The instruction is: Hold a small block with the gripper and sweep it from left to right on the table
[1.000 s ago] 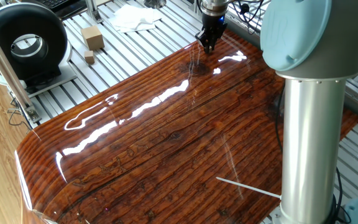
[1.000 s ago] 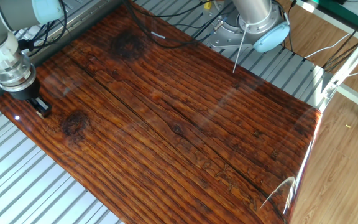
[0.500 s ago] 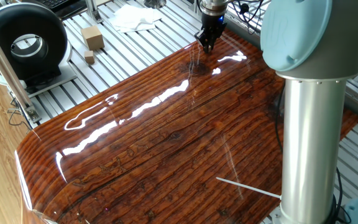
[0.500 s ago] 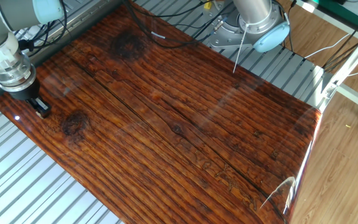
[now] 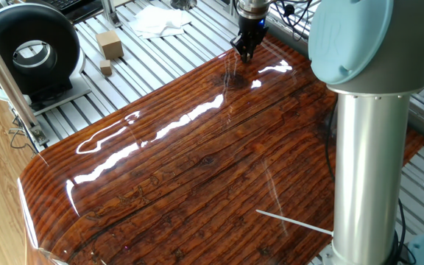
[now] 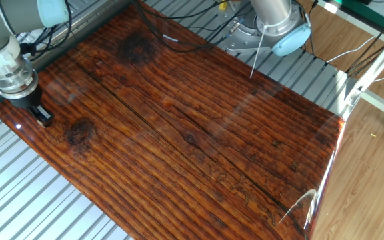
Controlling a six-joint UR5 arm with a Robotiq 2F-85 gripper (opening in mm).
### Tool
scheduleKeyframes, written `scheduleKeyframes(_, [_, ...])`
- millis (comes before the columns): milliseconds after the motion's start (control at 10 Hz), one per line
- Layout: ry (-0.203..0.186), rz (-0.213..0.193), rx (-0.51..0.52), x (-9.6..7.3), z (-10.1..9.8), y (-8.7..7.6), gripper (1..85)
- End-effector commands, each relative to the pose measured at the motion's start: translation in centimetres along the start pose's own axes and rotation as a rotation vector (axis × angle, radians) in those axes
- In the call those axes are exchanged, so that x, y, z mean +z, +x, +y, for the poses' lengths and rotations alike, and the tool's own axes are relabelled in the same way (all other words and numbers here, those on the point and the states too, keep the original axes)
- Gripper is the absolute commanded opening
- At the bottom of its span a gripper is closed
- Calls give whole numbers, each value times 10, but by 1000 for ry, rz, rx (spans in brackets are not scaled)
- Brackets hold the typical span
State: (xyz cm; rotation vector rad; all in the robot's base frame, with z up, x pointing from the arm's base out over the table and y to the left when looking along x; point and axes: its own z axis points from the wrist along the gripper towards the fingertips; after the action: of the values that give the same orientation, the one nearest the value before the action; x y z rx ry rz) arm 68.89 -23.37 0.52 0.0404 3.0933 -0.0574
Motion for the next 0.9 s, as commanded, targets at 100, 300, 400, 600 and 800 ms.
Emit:
scheduleKeyframes(100, [2,-24,10,-2,0,-7,10])
scheduleKeyframes(300, [1,-45,8,-4,-1,-12,10])
scheduleKeyframes(400, [-10,-55,10,-6,3,-16,10])
scheduleKeyframes(600, [-73,-106,-10,-9,17,-29,10])
scheduleKeyframes(800, [-113,-71,14,-9,26,-20,10])
